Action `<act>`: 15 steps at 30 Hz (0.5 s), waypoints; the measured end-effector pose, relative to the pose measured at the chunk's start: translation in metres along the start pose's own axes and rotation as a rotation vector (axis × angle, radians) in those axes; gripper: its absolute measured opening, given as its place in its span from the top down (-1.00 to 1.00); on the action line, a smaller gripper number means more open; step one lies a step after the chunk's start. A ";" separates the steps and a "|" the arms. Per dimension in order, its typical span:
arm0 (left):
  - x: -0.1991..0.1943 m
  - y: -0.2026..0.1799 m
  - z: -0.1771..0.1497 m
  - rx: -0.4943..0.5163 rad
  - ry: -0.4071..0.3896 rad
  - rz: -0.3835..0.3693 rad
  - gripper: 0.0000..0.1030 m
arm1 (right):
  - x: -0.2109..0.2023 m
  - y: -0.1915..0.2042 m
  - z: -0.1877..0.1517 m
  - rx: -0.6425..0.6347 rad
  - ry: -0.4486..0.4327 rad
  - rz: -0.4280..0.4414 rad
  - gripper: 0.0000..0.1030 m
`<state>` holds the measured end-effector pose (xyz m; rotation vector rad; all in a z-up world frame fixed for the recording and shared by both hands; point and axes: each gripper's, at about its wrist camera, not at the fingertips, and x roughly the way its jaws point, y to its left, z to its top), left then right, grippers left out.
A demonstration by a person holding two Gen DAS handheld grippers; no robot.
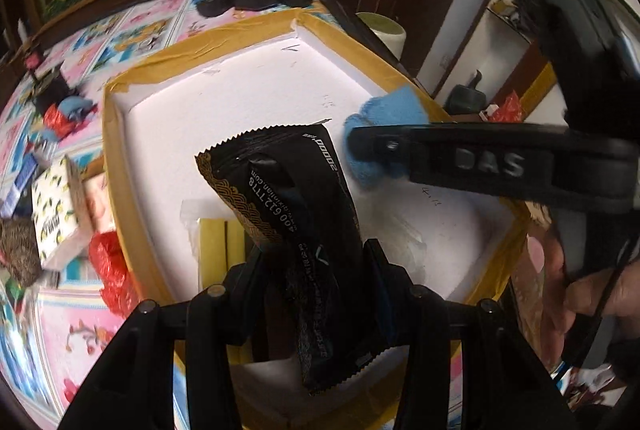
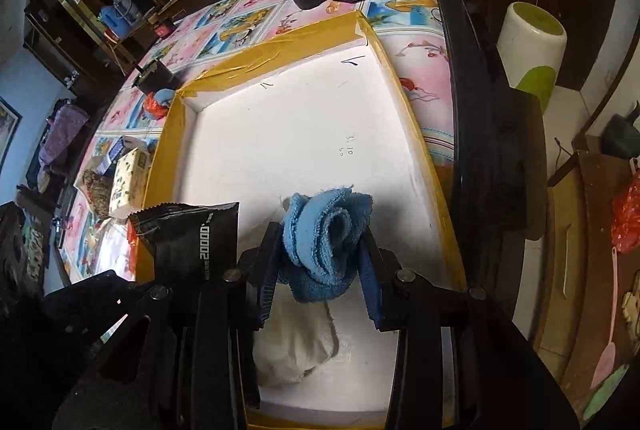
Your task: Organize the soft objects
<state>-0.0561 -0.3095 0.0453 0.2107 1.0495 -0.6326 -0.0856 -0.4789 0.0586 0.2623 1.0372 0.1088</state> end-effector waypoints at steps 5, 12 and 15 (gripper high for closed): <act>-0.001 -0.004 -0.003 0.066 -0.023 -0.007 0.04 | 0.012 0.004 0.001 0.032 0.045 -0.021 0.30; -0.003 0.000 0.001 0.078 -0.027 -0.047 -0.01 | -0.003 0.008 0.003 0.055 0.033 -0.063 0.22; -0.008 0.004 0.003 0.070 -0.034 -0.072 -0.07 | -0.012 0.013 0.004 0.046 0.010 -0.089 0.22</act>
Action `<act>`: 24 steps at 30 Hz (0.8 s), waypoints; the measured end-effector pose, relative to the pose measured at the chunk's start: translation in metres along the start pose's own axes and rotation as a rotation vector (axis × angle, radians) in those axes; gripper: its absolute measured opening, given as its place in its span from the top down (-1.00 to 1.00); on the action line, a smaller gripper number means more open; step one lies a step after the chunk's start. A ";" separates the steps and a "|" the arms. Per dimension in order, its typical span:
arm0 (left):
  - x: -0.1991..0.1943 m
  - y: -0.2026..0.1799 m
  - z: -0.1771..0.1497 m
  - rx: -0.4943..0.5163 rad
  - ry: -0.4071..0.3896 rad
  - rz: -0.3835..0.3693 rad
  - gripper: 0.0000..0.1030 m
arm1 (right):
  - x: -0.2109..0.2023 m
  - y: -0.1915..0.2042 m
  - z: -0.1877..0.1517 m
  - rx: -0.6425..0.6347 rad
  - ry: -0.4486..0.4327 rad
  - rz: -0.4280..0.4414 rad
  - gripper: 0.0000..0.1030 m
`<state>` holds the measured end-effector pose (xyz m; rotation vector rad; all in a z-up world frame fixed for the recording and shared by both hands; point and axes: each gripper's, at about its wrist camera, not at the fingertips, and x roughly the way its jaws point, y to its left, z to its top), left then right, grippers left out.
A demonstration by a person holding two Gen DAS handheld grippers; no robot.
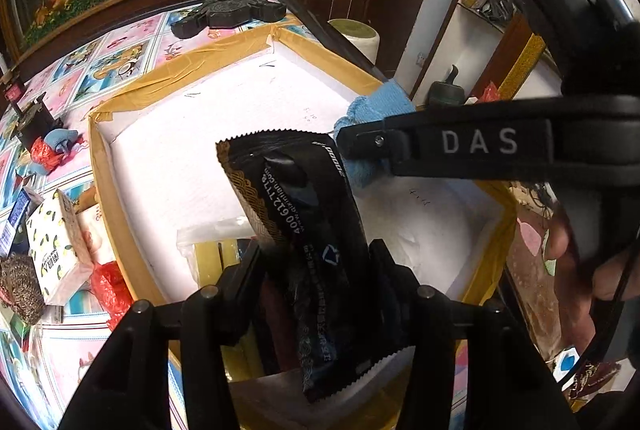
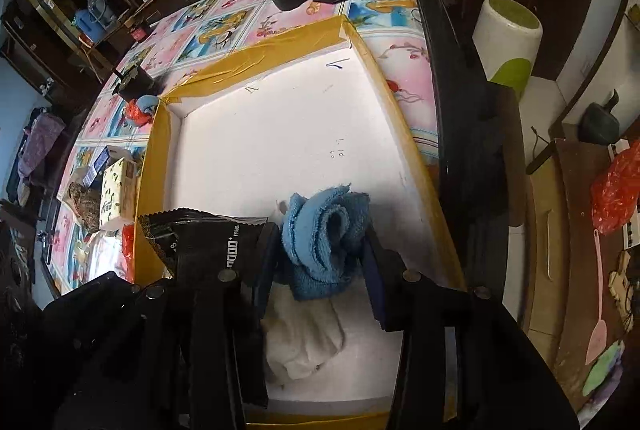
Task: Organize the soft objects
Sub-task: 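Open the right gripper on the towel while the left lowers the black bag into the tray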
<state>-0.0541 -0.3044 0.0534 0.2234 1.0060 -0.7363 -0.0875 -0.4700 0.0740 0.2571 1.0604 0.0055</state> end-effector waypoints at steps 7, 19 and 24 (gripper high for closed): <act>-0.017 0.001 -0.001 0.011 -0.036 -0.037 -0.26 | -0.021 0.002 -0.004 0.060 -0.031 0.026 0.22; -0.046 0.027 -0.009 -0.072 -0.081 -0.102 -0.26 | -0.032 0.013 0.003 0.061 -0.081 0.034 -0.27; -0.073 0.057 -0.013 -0.193 -0.137 -0.053 -0.26 | -0.035 0.028 0.005 -0.019 -0.066 0.107 -0.27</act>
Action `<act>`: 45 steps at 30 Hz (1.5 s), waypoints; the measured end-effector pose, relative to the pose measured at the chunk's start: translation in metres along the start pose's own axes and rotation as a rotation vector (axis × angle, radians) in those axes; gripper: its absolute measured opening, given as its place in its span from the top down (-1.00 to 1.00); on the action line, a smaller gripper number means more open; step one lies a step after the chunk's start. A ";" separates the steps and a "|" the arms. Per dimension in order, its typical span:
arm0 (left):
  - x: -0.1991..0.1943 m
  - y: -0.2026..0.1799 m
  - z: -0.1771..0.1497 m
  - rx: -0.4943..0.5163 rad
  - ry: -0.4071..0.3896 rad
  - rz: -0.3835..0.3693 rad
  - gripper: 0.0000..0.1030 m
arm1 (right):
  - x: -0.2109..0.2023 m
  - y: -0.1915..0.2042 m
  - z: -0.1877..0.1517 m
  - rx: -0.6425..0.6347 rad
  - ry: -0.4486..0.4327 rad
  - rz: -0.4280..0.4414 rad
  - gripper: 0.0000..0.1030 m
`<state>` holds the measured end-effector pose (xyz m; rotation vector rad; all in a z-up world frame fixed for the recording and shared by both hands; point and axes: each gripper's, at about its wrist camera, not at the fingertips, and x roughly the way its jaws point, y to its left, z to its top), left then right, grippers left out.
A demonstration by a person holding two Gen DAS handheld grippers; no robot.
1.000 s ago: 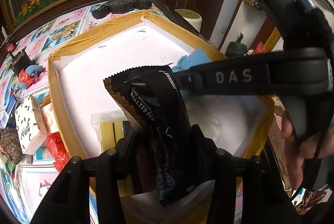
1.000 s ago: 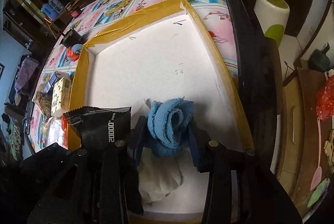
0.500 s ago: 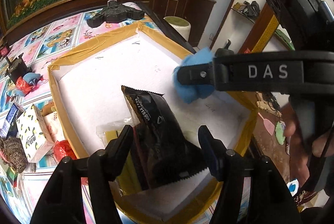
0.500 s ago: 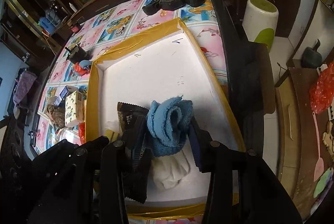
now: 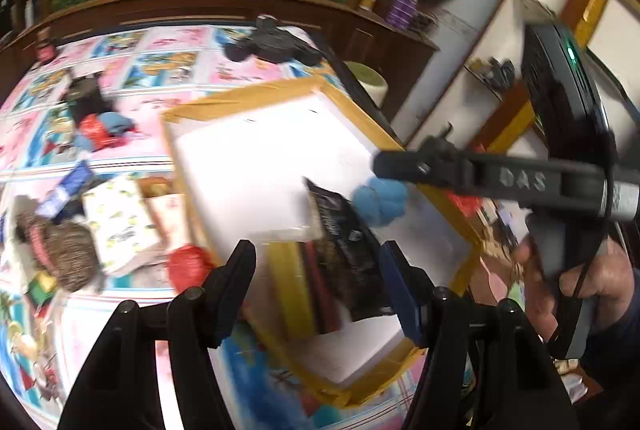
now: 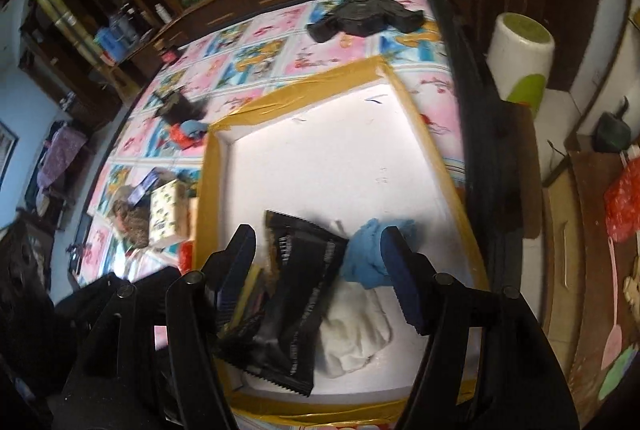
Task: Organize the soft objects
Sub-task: 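Open the right gripper on the towel while the left lowers the black bag into the tray, then grasp the blue-white plastic bag with the left gripper while the right grasps the knitted pouch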
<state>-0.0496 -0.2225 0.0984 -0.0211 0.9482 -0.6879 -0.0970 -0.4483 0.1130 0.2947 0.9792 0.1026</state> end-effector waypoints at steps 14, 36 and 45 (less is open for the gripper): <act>-0.070 0.187 -0.027 -0.451 -0.020 0.324 -0.25 | 0.018 0.056 -0.016 -0.105 0.088 0.199 -0.27; -0.027 0.267 -0.020 -0.487 0.031 0.384 0.21 | 0.020 0.110 -0.040 -0.245 0.132 0.224 -0.27; -0.071 0.201 -0.094 -0.428 0.017 0.343 0.21 | 0.065 0.195 -0.028 -0.518 0.193 0.253 -0.28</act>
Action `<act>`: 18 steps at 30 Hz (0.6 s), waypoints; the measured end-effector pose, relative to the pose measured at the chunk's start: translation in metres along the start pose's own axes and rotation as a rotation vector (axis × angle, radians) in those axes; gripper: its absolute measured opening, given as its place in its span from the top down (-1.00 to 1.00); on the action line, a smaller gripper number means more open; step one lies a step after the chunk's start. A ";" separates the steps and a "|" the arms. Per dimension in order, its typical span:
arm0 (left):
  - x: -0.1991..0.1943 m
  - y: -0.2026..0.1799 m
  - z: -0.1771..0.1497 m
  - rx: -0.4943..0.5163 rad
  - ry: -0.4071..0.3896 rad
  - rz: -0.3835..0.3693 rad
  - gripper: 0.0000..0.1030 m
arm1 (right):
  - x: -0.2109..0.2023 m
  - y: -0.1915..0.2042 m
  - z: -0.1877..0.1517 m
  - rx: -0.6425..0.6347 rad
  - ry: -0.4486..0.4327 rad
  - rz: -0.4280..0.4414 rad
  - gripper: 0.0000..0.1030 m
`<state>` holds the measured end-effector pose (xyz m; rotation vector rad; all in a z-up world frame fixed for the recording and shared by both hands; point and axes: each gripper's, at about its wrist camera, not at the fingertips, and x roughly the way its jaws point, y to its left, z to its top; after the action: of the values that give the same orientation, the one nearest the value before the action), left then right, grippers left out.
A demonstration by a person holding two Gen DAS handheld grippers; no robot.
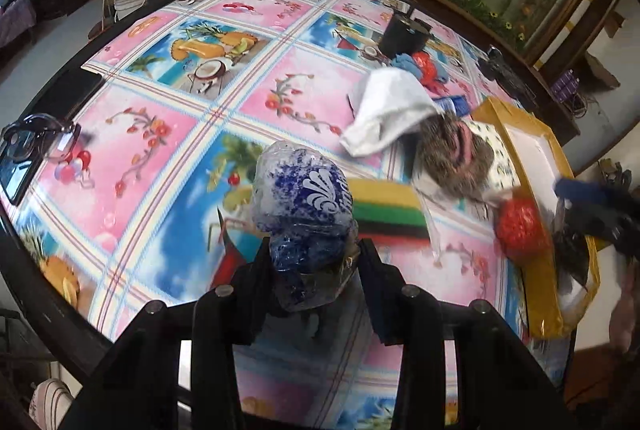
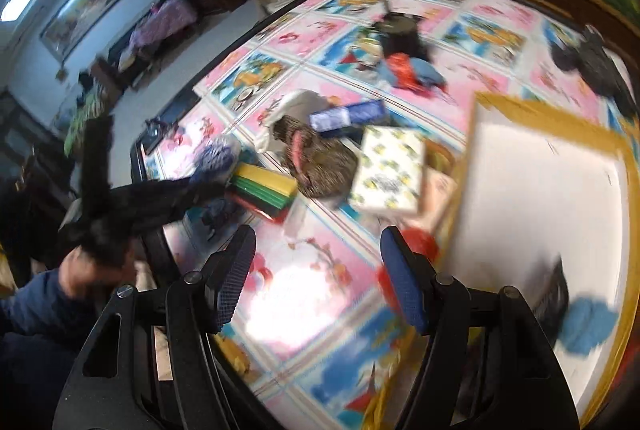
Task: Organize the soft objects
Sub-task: 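Grasp the blue-white plastic bag with the left gripper while the right grasps the knitted pouch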
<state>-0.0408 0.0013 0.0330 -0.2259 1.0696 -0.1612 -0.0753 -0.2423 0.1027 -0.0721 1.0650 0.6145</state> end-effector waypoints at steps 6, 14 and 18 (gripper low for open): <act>-0.011 -0.013 -0.026 0.053 0.000 0.021 0.21 | 0.059 0.031 0.036 -0.210 0.072 -0.101 -0.28; -0.016 -0.021 -0.046 0.047 -0.006 0.036 0.21 | 0.086 0.039 0.047 -0.314 0.090 -0.235 -0.05; -0.021 -0.030 -0.047 0.029 -0.029 0.039 0.21 | 0.070 0.032 0.040 -0.241 0.088 -0.192 0.59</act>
<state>-0.0929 -0.0279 0.0366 -0.1804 1.0413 -0.1377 -0.0366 -0.1711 0.0716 -0.4102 1.0504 0.5667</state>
